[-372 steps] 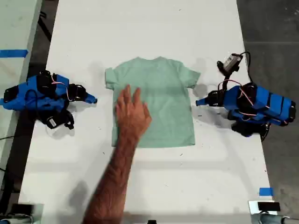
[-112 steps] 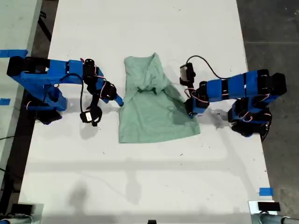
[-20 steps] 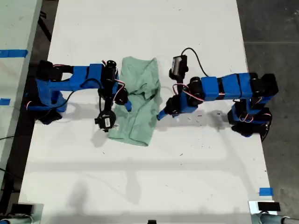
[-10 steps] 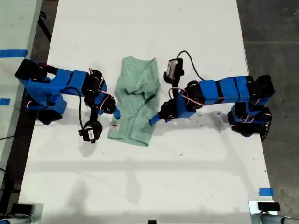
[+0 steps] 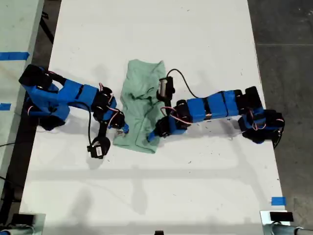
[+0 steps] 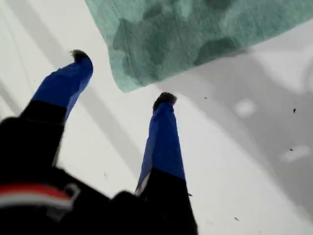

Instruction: Fold tshirt

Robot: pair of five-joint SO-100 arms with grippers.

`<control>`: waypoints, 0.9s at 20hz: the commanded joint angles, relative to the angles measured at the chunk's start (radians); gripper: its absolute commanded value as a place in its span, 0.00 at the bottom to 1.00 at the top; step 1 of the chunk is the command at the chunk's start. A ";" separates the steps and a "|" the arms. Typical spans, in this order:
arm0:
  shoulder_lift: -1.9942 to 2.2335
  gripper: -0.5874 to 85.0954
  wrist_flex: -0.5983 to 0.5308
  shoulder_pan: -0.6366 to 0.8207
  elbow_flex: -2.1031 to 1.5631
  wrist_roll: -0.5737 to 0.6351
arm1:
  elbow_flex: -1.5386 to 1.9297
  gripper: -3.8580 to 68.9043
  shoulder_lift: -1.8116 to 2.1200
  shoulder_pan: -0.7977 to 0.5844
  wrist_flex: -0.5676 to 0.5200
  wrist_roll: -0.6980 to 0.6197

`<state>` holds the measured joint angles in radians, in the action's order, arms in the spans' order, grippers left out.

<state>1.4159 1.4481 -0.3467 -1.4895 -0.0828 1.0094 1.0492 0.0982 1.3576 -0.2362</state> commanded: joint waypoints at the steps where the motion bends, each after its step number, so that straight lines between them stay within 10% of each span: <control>1: -0.006 0.27 -0.114 0.009 -0.072 -0.011 | -0.104 0.40 -0.058 -0.003 -0.029 0.002; 9: -0.184 0.21 -0.302 0.012 -0.147 -0.018 | -0.201 0.40 -0.282 -0.025 -0.066 -0.002; 13: -0.192 0.02 -0.348 0.009 -0.147 -0.015 | -0.207 0.23 -0.322 -0.021 -0.069 -0.015; 18: -0.219 0.01 -0.364 0.015 -0.094 -0.003 | -0.212 0.04 -0.360 -0.005 -0.069 -0.008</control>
<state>1.2011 1.0968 -0.3421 -1.6091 -0.0920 0.7992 0.7133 0.0782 1.2855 -0.2393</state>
